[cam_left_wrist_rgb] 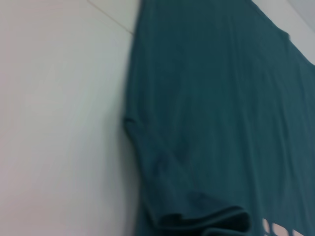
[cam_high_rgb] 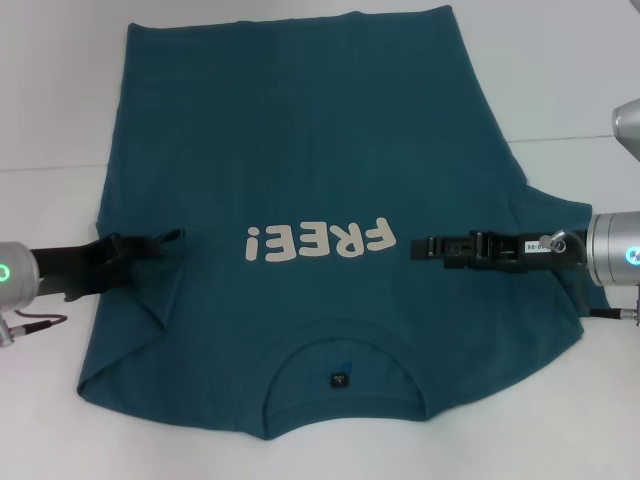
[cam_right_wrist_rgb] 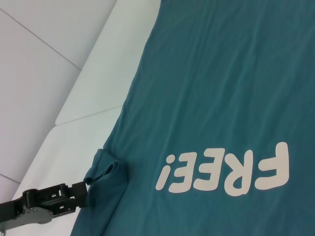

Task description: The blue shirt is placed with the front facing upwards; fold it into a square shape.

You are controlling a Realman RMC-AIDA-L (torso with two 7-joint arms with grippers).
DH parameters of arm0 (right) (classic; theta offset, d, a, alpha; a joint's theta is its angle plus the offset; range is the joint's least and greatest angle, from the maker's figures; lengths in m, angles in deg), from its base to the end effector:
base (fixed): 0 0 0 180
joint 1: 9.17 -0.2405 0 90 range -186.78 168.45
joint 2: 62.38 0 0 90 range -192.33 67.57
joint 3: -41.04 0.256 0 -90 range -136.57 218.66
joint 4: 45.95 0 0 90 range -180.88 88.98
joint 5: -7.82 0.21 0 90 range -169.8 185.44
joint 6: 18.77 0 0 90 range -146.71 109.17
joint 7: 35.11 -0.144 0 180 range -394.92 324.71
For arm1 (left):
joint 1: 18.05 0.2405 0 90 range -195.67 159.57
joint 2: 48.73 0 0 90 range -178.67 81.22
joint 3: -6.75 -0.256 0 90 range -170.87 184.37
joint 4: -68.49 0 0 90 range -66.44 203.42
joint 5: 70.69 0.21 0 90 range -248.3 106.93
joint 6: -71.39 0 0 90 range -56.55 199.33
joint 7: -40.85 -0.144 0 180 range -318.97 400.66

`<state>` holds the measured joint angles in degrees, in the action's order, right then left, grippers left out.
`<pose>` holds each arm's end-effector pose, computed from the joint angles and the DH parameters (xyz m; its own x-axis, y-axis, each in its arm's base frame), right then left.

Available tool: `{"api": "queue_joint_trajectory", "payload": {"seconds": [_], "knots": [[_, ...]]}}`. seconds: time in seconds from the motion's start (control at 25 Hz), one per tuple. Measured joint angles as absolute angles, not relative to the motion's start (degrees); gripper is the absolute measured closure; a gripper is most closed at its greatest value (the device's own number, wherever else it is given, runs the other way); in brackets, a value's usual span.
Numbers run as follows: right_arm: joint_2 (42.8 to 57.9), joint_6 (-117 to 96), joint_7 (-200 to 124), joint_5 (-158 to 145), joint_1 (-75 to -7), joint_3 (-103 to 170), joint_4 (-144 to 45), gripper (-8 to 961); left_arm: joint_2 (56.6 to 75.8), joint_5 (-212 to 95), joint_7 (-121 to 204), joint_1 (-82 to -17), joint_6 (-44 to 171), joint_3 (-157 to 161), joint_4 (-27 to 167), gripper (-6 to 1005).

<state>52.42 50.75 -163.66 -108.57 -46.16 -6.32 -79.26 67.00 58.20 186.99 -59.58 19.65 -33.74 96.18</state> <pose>0.2682 0.3901 0.0045 0.2763 -0.8301 -0.4843 -0.9512 -0.3082 -0.0143 -0.2966 0.4182 0.0007 -0.0100 0.8014 0.5980 0.9934 0.0764 -0.0857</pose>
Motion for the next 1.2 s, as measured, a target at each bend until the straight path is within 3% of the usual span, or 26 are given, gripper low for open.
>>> {"api": "queue_joint_trajectory", "payload": {"seconds": [0.36, 1.2], "knots": [[52.40, 50.75, -163.53, -108.77, -45.87, -6.32, -79.26, 192, 67.90, 58.06, 184.67, -60.35, 19.58, -33.77, 96.87, 366], [52.22, 50.75, -163.51, -108.45, -45.25, -6.24, -79.26, 195, 67.96, 58.51, 182.14, -58.29, 19.76, -37.16, 99.84, 381]]}}
